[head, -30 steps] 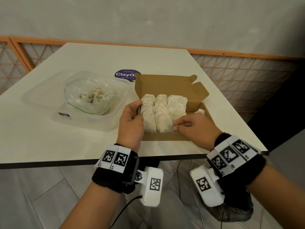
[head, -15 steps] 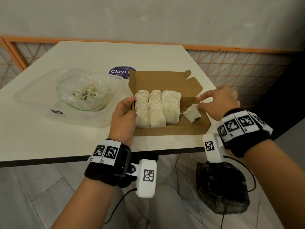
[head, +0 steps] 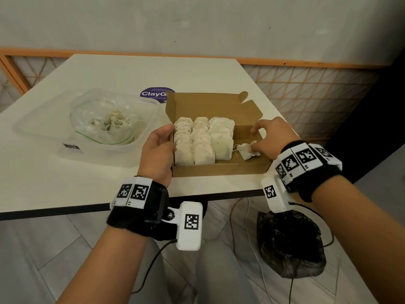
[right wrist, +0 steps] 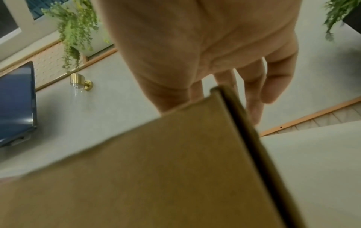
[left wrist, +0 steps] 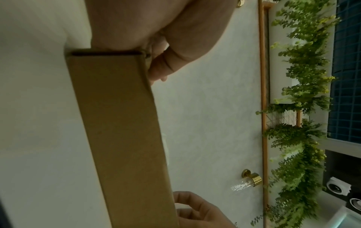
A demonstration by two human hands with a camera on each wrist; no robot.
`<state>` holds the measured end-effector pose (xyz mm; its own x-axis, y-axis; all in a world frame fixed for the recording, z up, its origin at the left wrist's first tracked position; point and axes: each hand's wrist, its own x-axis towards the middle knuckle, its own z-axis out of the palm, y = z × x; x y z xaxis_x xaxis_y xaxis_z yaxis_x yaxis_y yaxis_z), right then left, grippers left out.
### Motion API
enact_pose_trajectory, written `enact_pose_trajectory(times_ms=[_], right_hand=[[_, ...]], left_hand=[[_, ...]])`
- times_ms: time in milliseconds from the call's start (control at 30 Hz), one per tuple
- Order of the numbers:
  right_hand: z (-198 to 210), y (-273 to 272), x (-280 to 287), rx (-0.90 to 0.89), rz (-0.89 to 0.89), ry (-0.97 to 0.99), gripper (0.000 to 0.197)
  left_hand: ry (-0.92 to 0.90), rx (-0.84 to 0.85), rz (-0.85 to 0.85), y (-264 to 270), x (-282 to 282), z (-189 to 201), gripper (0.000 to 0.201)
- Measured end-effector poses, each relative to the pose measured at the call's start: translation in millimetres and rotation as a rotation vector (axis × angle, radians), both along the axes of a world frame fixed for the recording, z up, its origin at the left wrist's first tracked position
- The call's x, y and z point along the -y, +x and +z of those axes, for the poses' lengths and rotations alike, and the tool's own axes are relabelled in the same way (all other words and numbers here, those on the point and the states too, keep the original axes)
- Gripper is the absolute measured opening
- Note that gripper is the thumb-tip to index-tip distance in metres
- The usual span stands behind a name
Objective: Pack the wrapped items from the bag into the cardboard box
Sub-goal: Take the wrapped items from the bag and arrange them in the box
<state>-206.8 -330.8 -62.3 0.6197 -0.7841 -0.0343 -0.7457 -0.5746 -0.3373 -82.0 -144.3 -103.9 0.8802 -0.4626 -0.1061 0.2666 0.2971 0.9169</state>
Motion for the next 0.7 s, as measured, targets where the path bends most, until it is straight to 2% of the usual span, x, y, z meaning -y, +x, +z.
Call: enact_pose_trajectory(times_ms=[67,133,200,333,400,467,567,633,700], right_hand=[[0.8,-1.2,-0.3,-0.039,0.003,0.02,0.055],[0.1,-0.7,0.0,-0.042,-0.015,0.019,0.056],[0.0,-0.5,1.8,-0.041,-0.024,0.01,0.049],[6.7,-1.2,2.9,0.034,0.025,-0.098,0.023],[11.1,-3.7,4.2,0.095,0.051,-0.118,0.023],[17.7,-5.8,5.8,0.13,0.091,-0.11,0.022],[31.2,-5.2,5.0,0.171,0.197,-0.024,0.011],[42.7,-2.6,-1.1,0.194,0.279,0.06,0.007],[52.8,0.5,-9.1,0.205,0.347,0.144,0.013]], left_hand=[[0.002,0.004,0.0,-0.2,0.1,-0.4,0.05],[0.011,0.015,-0.002,-0.2,-0.2,-0.8,0.051],[0.037,0.03,0.001,0.8,0.2,-1.2,0.051],[0.106,0.103,0.001,-0.3,2.4,3.6,0.052],[0.142,0.153,0.008,-2.3,2.5,6.8,0.051],[0.19,0.261,0.037,-4.4,2.2,12.5,0.045],[0.22,0.441,0.058,-9.2,4.6,31.6,0.037],[0.218,0.501,-0.012,-12.0,11.5,45.1,0.04],[0.267,0.505,-0.174,-13.0,21.4,54.2,0.051]])
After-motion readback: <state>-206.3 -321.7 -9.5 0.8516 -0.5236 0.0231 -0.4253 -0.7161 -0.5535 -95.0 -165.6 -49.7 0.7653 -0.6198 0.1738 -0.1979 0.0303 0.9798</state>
